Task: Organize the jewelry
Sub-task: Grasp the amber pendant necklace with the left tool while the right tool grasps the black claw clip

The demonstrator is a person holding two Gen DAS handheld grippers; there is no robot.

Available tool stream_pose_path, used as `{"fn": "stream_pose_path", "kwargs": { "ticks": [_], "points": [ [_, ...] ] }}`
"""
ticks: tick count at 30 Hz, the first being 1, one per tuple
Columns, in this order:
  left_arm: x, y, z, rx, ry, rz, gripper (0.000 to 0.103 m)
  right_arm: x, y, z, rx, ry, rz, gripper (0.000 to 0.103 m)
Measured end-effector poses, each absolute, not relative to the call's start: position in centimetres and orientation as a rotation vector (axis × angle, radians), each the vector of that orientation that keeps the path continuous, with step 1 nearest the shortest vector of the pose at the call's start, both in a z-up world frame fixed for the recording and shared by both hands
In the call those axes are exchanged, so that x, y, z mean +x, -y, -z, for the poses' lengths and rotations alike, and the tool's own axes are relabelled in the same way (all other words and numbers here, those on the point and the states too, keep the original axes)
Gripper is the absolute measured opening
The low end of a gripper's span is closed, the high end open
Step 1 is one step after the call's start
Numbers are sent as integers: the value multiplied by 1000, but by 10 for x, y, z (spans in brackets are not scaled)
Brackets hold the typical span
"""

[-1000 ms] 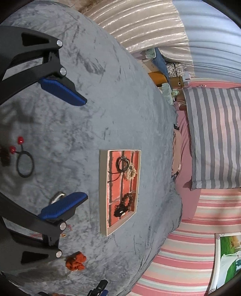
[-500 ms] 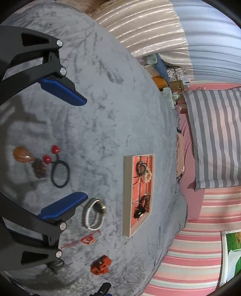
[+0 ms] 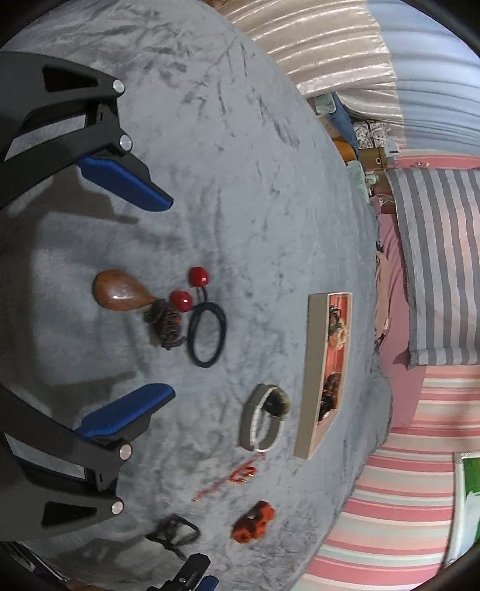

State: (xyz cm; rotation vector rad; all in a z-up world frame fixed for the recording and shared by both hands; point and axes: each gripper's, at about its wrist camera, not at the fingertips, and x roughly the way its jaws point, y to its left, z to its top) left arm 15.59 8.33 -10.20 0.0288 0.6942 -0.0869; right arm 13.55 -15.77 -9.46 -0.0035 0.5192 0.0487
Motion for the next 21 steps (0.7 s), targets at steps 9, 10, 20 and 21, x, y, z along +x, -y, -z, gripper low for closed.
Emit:
{"fn": "stream_pose_path", "kwargs": {
  "ticks": [9,10,20,21],
  "points": [
    [168,-90,116,-2,-734,130,90,151,146,119,-27,-569,-63,89],
    [170,-90,118,-5,-744,137,83,152,145,121,-25,-569,-70,87],
    [179,-87,128,6,-788,187,61,157,142,128,-10,-575,-144,60],
    [179,-86,129,9,-789,190,60,157,142,129,-8,-576,-151,58]
  ]
}}
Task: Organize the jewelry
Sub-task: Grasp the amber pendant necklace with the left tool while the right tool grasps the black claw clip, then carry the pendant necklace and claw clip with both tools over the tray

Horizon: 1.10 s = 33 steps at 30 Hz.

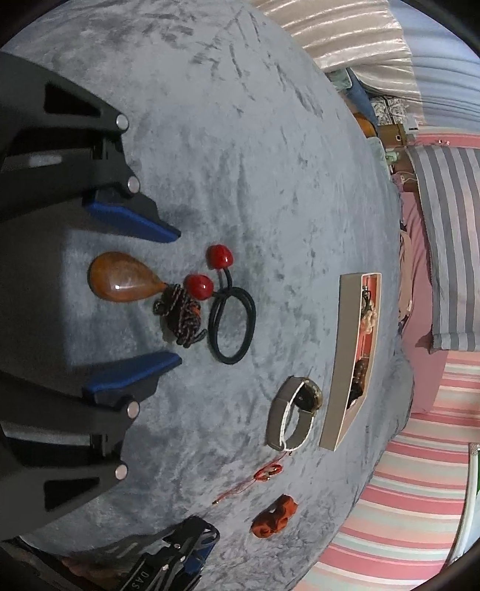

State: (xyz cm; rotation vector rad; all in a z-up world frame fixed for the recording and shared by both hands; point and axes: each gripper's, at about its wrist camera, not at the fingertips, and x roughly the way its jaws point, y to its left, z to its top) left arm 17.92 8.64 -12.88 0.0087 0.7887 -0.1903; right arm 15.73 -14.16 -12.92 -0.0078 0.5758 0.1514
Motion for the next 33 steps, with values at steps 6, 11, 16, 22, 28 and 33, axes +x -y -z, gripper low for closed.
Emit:
{"fn": "stream_pose_path", "kwargs": {
  "ticks": [6,11,16,22,28,33],
  "points": [
    [186,-84,128,18,-792,196,48,160,139,133,-8,-586,-178,48],
    [184,-85,129,17,-787,190,34,161,143,133,19,-587,-189,48],
    [180,-90,128,-7,-781,184,29,159,145,133,32,-580,-186,48],
    [173,-94,126,-15,-762,170,27,158,148,132,45,-573,-181,48],
    [172,-97,123,-26,-750,168,27,157,154,130,67,-576,-179,48],
    [171,-98,121,-32,-739,163,27,160,160,127,81,-585,-172,48]
  ]
}}
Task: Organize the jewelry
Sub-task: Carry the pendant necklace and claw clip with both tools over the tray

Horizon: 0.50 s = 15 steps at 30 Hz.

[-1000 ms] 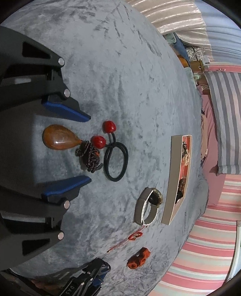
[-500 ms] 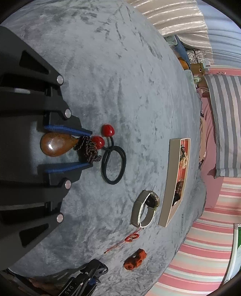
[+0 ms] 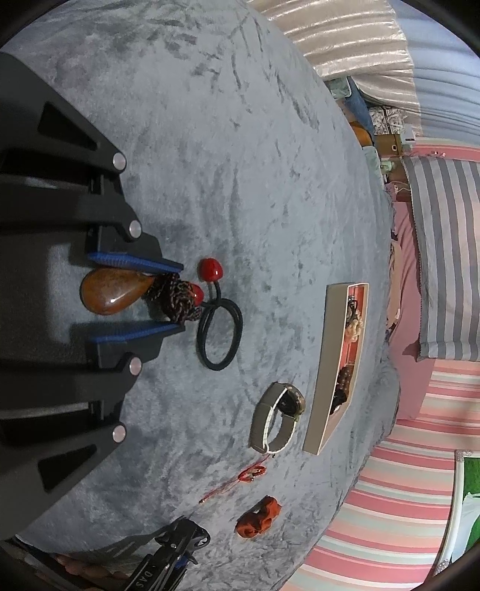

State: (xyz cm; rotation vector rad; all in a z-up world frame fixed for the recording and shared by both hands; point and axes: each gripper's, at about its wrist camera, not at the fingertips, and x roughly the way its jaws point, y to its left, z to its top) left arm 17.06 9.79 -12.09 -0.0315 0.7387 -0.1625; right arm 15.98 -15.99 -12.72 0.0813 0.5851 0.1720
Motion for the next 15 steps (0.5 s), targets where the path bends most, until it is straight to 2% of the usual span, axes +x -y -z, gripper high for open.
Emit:
{"fn": "stream_pose_path", "kwargs": {
  "ticks": [15],
  "points": [
    [186,-92,99,-43,-705,130,27,184,178,103,68,-555,-148,48]
  ]
}}
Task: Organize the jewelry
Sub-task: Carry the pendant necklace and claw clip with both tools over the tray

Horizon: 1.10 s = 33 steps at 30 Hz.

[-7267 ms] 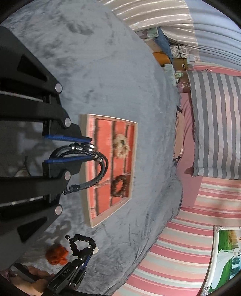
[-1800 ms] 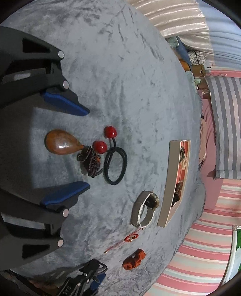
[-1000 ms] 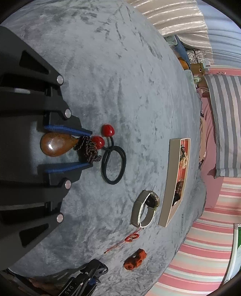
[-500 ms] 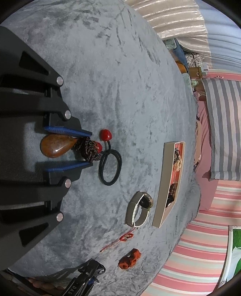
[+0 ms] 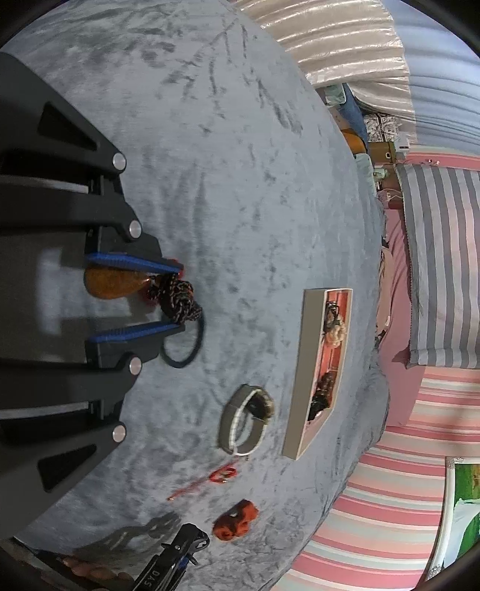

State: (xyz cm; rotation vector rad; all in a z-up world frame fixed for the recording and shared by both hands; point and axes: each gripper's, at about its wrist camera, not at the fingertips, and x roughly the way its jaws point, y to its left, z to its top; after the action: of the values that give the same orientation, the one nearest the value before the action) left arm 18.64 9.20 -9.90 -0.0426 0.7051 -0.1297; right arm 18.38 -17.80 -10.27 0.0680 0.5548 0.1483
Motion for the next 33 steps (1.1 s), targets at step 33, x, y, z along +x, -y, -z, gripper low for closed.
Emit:
{"fn": "stream_pose_path", "kwargs": {
  "ticks": [33],
  "points": [
    [415,-9,-28,-140,-562,190,27,425,164,-30,49,-412,-126,48]
  ]
}}
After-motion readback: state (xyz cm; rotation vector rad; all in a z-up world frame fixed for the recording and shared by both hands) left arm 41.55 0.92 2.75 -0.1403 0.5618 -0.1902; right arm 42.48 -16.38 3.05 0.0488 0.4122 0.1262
